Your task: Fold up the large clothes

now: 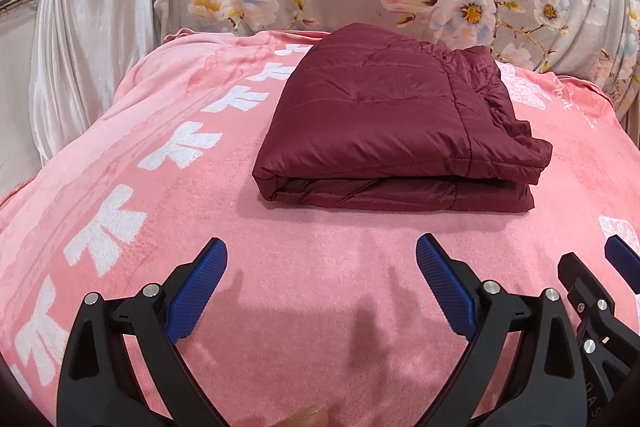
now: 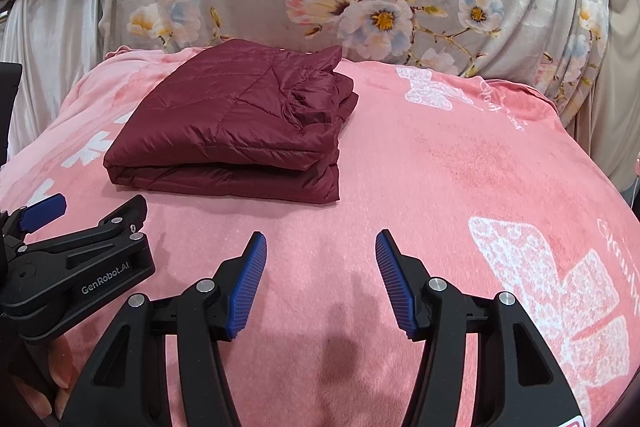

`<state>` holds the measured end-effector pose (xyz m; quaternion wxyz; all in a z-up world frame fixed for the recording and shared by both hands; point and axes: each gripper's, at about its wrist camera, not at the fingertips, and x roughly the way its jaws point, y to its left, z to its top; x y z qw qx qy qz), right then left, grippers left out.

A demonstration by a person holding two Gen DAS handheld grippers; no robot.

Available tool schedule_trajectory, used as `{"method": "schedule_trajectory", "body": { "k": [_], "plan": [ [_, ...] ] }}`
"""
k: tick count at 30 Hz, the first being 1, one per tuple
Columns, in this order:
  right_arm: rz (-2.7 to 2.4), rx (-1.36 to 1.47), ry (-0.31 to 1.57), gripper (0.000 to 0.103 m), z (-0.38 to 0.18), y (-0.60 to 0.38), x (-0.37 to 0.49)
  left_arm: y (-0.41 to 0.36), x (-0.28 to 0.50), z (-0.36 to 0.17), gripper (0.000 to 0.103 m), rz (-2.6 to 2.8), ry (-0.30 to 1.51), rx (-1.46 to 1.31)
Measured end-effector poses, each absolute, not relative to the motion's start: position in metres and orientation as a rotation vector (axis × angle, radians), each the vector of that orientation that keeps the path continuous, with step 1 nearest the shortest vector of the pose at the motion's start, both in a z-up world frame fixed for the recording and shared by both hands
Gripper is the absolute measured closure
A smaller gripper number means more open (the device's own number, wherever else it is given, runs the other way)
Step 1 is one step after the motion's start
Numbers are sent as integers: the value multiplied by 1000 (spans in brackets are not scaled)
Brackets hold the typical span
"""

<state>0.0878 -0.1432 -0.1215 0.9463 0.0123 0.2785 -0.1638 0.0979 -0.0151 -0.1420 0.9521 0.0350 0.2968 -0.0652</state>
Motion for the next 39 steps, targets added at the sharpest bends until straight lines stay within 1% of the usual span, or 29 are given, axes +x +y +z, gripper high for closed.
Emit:
{"method": "schedule_trajectory", "body": {
  "k": [39],
  "plan": [
    [-332,23,574,47,-121,-144,89,-17,101,-142,11,-158,614,82]
  ]
}}
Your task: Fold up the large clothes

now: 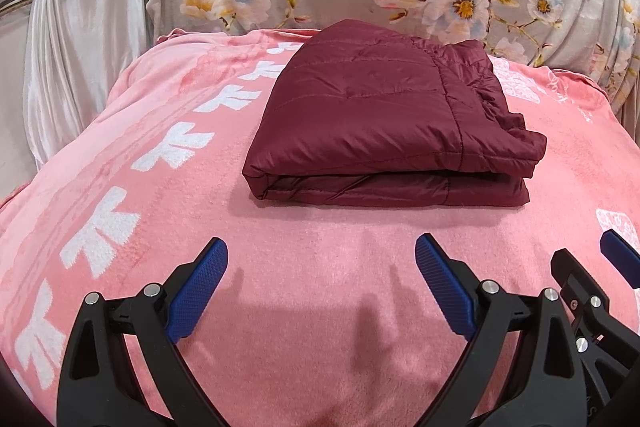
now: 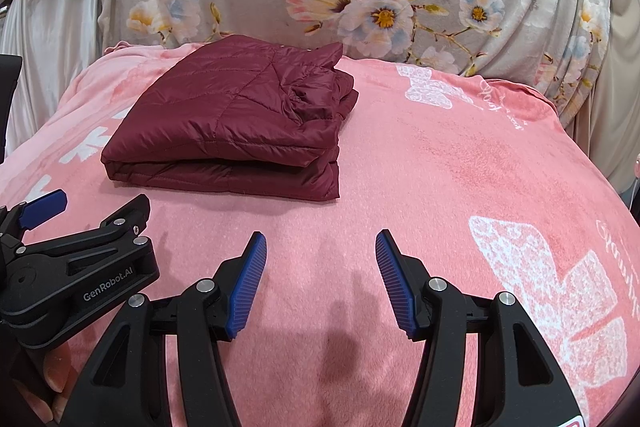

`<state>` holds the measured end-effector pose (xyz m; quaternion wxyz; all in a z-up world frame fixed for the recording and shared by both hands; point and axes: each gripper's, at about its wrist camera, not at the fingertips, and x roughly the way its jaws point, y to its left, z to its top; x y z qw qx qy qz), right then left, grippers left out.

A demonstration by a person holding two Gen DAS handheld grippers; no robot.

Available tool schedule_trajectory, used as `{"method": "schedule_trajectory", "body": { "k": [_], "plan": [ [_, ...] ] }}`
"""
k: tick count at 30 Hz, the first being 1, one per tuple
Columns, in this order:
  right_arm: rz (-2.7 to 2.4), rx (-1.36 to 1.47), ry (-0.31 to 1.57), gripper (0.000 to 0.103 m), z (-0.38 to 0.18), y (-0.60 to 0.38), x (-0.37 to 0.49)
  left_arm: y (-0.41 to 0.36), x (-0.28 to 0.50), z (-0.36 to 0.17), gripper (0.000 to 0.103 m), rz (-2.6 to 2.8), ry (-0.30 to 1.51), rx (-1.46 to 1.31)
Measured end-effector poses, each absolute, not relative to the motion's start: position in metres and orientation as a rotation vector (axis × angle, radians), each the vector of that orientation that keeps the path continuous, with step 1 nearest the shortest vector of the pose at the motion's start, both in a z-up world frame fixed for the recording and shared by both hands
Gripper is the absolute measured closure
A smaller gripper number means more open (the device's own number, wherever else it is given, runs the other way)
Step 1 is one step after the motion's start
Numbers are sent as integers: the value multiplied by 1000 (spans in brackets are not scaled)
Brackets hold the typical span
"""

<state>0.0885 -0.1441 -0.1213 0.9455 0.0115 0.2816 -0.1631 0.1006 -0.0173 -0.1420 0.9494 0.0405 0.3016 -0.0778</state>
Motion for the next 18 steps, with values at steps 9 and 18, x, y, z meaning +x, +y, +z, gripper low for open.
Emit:
{"method": "schedule_trajectory", "body": {
  "k": [9,18],
  "plan": [
    [-333,23,574,47,-121,-145,88,-17,100,-141,11,-158,610,87],
    [-331,23,574,47,-121,-145,88,-18,100,-141,11,-159,610,86]
  ]
}}
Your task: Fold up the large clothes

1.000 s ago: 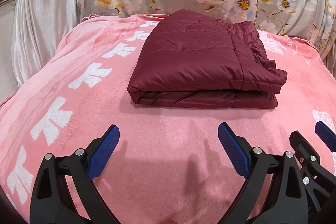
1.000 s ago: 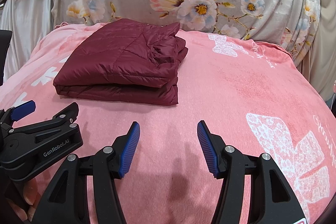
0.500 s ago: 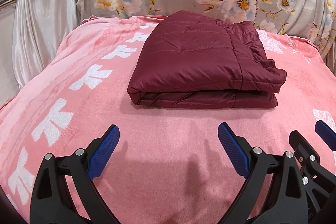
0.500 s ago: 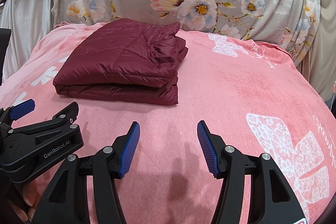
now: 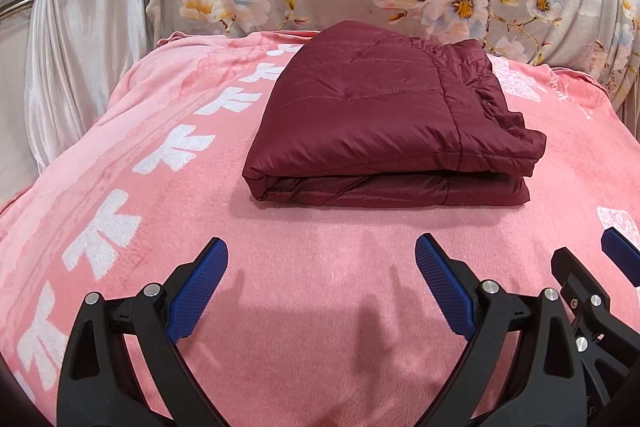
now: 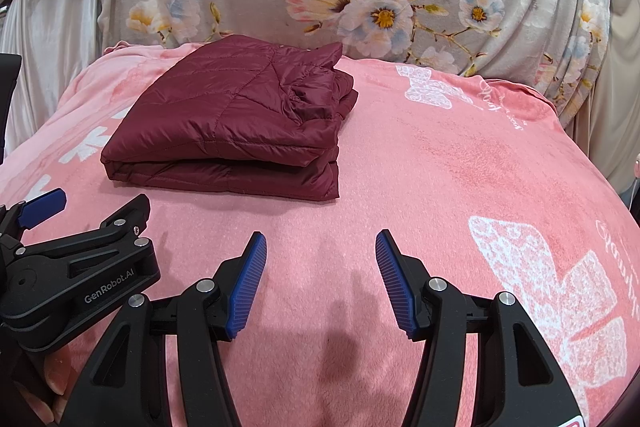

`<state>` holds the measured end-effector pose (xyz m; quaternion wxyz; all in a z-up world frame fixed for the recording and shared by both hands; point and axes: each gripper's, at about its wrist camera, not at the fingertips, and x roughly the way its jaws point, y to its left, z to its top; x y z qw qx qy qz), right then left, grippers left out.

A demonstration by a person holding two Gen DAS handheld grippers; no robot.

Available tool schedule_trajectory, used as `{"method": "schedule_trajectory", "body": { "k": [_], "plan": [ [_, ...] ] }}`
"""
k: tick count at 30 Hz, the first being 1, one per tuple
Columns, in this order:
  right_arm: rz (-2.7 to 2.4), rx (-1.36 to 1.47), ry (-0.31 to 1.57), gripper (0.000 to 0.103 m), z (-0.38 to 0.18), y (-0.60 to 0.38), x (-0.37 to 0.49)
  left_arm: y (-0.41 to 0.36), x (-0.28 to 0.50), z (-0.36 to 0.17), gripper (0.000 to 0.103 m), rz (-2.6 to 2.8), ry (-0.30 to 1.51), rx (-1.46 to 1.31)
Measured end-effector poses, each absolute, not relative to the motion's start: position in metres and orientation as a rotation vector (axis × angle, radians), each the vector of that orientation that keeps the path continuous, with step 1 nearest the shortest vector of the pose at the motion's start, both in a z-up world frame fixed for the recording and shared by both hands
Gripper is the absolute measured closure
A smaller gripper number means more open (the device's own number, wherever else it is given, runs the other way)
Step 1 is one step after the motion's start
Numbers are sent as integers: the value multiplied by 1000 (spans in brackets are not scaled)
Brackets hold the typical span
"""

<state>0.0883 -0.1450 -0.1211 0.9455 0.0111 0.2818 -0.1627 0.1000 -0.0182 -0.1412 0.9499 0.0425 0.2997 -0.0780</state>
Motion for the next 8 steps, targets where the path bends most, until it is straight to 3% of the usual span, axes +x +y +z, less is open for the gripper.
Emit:
{"method": "schedule_trajectory", "body": {
  "k": [8],
  "plan": [
    [-331,22,575,47,-121,-145,88,-18,100,-140,11,-156,599,97]
  ]
}}
